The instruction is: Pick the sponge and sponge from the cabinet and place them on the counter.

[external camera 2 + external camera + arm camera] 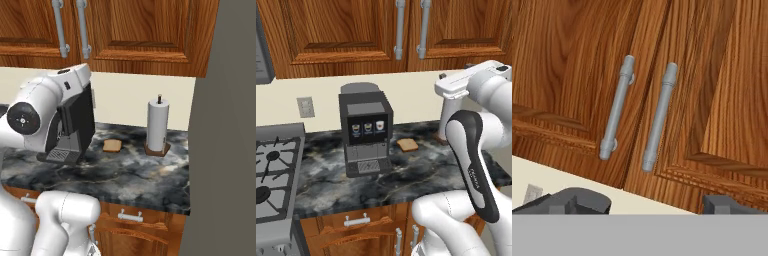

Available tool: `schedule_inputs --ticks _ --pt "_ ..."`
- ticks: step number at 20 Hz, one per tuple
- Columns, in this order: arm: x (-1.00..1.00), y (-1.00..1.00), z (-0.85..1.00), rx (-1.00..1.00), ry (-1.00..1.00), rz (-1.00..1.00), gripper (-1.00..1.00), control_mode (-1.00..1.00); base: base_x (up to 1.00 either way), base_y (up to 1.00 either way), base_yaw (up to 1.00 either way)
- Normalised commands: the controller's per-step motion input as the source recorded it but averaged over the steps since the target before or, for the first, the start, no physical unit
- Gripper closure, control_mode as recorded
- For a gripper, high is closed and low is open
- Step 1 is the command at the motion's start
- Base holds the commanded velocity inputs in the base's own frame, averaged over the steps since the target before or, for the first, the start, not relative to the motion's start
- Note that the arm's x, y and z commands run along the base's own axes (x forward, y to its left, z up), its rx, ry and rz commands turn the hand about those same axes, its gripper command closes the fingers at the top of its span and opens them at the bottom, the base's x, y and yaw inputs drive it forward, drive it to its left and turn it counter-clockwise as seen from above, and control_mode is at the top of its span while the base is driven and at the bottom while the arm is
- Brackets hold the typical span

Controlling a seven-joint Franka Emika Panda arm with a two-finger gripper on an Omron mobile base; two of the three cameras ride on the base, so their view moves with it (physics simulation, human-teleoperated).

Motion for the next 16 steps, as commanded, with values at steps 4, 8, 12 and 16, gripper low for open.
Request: schedule_inputs --ticks 4,8,12,16 --pt "0.0 0.0 0.02 0.03 -0.02 0.06 -1.0 -1.0 0.0 0.0 0.0" --pt "0.02 -0.01 0.03 0.09 0.0 0.0 -1.0 -1.0 0.0 0.0 0.0" --pt "0.01 -0.01 0.01 0.13 -0.02 0.0 -1.0 -1.0 0.0 0.0 0.0" --pt "0.0 0.01 0.0 0.02 -0.04 0.0 -1.0 -1.0 0.0 0.0 0.0"
